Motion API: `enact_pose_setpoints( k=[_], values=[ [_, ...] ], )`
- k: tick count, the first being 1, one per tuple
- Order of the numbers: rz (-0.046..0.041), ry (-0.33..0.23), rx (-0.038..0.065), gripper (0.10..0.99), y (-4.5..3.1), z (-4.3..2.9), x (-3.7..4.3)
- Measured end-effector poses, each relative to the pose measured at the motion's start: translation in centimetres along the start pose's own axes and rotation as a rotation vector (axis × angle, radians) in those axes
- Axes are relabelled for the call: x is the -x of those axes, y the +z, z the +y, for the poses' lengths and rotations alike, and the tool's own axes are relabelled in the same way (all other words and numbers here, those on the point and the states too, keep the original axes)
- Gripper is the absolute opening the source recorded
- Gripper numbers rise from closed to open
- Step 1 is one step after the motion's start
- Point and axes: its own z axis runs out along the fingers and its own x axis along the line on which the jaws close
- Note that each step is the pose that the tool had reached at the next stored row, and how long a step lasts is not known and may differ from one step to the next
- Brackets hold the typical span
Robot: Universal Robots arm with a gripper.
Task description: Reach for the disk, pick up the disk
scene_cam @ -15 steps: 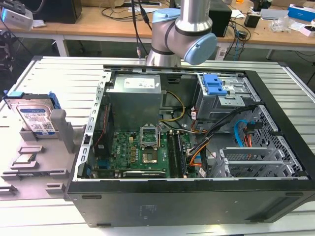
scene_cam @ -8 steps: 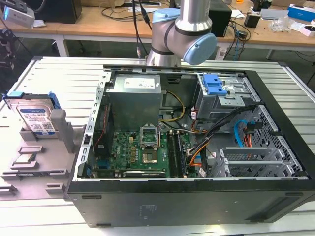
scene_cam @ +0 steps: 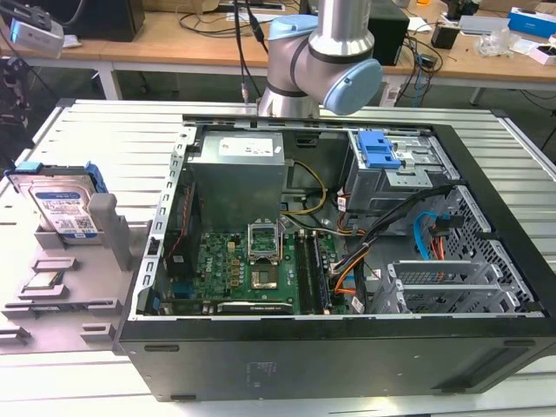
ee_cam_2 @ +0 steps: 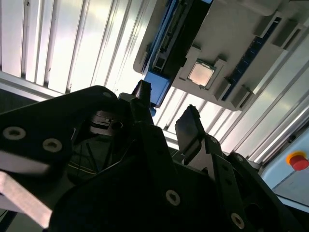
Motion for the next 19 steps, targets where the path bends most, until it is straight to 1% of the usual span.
enact_pose_setpoints(
  k=[19],
  values=[
    [0.0, 0.0, 0.0, 0.482, 1.15, -0.06, 0.0]
  ],
)
